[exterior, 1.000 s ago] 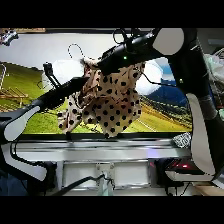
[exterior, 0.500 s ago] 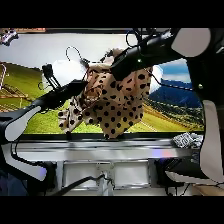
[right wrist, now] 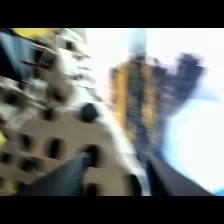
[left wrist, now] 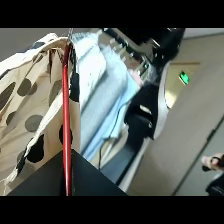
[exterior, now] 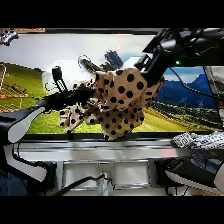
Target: Fold the clothes and pants, and hang the long-sleeved shirts on hangers.
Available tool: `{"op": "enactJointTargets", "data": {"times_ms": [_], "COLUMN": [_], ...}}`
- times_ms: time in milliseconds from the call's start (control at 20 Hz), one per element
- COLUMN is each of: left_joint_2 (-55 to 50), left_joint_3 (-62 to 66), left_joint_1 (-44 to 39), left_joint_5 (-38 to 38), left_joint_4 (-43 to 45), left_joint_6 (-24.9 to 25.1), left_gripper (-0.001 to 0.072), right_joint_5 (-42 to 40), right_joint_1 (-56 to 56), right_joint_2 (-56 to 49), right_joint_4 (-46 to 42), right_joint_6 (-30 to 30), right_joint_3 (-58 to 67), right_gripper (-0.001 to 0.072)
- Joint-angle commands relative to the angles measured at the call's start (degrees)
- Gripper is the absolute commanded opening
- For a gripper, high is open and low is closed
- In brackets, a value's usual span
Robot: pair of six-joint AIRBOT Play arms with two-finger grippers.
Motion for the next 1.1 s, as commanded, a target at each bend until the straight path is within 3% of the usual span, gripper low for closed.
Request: {"op": "enactJointTargets", "data": {"times_ms": [0, 50, 100, 500, 550, 650, 700, 750, 800, 850, 900, 1000, 1050], "left_joint_2": [0.04, 0.04, 0.04, 0.02, 0.02, 0.02, 0.02, 0.02, 0.02, 0.02, 0.02, 0.02, 0.02], "left_joint_3": [0.0, 0.0, 0.0, 0.0, 0.0, 0.0, 0.0, 0.0, 0.0, 0.0, 0.0, 0.0, 0.02], "left_joint_1": [-1.03, -1.07, -1.07, -1.05, -1.05, -1.05, -1.05, -1.05, -1.03, -1.01, -0.98, -0.22, 0.72], "left_joint_5": [-0.13, -0.13, -0.13, -0.13, -0.13, -0.13, -0.13, -0.13, -0.11, -0.11, -0.04, 2.21, 5.27], "left_joint_4": [1.46, 1.46, 1.44, 1.49, 1.49, 1.46, 1.42, 1.42, 1.16, 0.5, -0.52, -2.49, -2.62], "left_joint_6": [-0.66, -0.68, -0.66, -0.83, -0.85, -1.31, -1.62, -1.68, -1.68, -1.73, -1.92, -2.99, -2.99], "left_gripper": [0.0007, 0.0007, 0.0007, 0.0008, 0.0008, 0.0008, 0.0011, 0.0023, 0.0157, 0.0351, 0.0436, 0.0523, 0.0523], "right_joint_5": [1.49, 1.44, 1.44, -3.04, -3.91, -5.2, -5.68, -5.66, -5.68, -5.68, -5.75, -5.77, -5.92], "right_joint_1": [-2.89, -3.21, -3.21, -6.54, -7.21, -7.8, -7.8, -7.78, -7.69, -7.69, -7.67, -7.67, -7.67], "right_joint_2": [1.14, 1.11, 1.11, -2.91, -3.56, -4.13, -4.07, -4.02, -3.98, -3.87, -3.63, -2.67, -1.99], "right_joint_4": [1.68, 3.93, 5.01, 6.14, 6.16, 6.16, 6.19, 6.21, 6.25, 6.25, 6.36, 6.45, 6.47], "right_joint_6": [-6.21, -6.21, -6.25, -6.34, -6.34, -6.34, -6.38, -6.45, -6.45, -6.45, -6.45, -6.45, -6.43], "right_joint_3": [-2.38, -4.46, -6.86, -20.65, -20.76, -20.81, -20.79, -20.79, -20.79, -20.81, -20.79, -20.79, -20.79], "right_gripper": [0.0565, 0.063, 0.0649, 0.0624, 0.0544, 0.0168, 0.0024, 0.002, 0.0019, 0.0018, 0.0018, 0.0017, 0.0017]}}
